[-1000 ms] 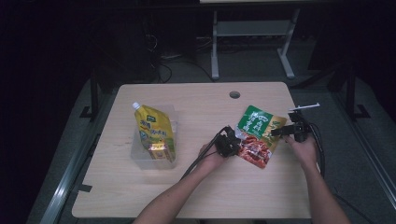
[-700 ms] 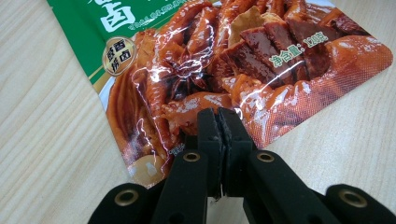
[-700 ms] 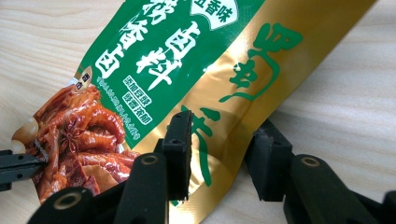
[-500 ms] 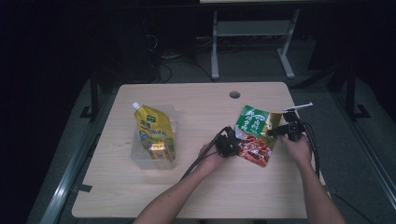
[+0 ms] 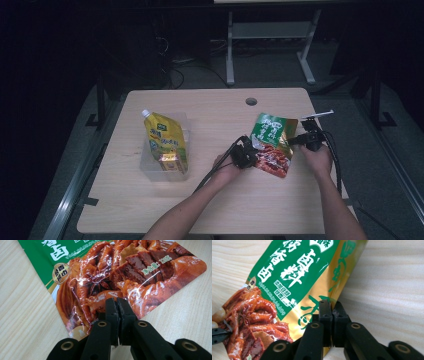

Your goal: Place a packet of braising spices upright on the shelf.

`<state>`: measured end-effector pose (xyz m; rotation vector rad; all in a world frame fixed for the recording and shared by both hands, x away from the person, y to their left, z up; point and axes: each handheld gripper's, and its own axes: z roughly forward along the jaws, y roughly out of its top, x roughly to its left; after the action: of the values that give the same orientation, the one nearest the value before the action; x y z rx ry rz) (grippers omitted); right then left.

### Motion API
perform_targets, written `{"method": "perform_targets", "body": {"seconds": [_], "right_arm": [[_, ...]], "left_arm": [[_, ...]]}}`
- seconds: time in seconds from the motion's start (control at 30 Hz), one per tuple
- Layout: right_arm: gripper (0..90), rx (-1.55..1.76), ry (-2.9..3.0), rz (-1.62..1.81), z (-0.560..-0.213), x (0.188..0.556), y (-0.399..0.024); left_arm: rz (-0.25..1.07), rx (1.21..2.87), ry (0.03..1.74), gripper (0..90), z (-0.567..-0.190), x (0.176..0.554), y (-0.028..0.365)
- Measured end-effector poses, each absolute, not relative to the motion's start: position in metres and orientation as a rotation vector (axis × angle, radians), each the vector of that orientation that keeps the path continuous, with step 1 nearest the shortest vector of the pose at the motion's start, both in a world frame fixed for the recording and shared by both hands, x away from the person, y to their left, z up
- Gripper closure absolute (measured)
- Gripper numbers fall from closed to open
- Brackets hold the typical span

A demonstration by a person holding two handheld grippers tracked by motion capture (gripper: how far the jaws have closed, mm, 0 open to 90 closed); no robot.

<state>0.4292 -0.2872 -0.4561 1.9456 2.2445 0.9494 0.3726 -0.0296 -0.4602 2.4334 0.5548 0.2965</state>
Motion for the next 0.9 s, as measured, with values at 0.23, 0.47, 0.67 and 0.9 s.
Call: {"method": "perform_targets", "body": {"seconds": [0.23,0.47,0.67,0.9], "right_arm": [[89.7,1.895,2.244,0.982,-0.447,0.425,-0.286],[89.8,1.810,2.265,0.995,-0.430,0.419,-0.282],[89.8,1.789,2.268,0.987,-0.425,0.418,-0.278],[89.8,1.778,2.272,0.977,-0.421,0.419,-0.273]], "left_arm": [[0.239,2.407,0.586,80.9,-0.459,0.375,-0.026],[0.229,2.399,0.575,77.0,-0.455,0.372,-0.024],[0.242,2.393,0.582,76.6,-0.454,0.371,-0.021],[0.242,2.395,0.593,76.7,-0.453,0.373,-0.018]]}}
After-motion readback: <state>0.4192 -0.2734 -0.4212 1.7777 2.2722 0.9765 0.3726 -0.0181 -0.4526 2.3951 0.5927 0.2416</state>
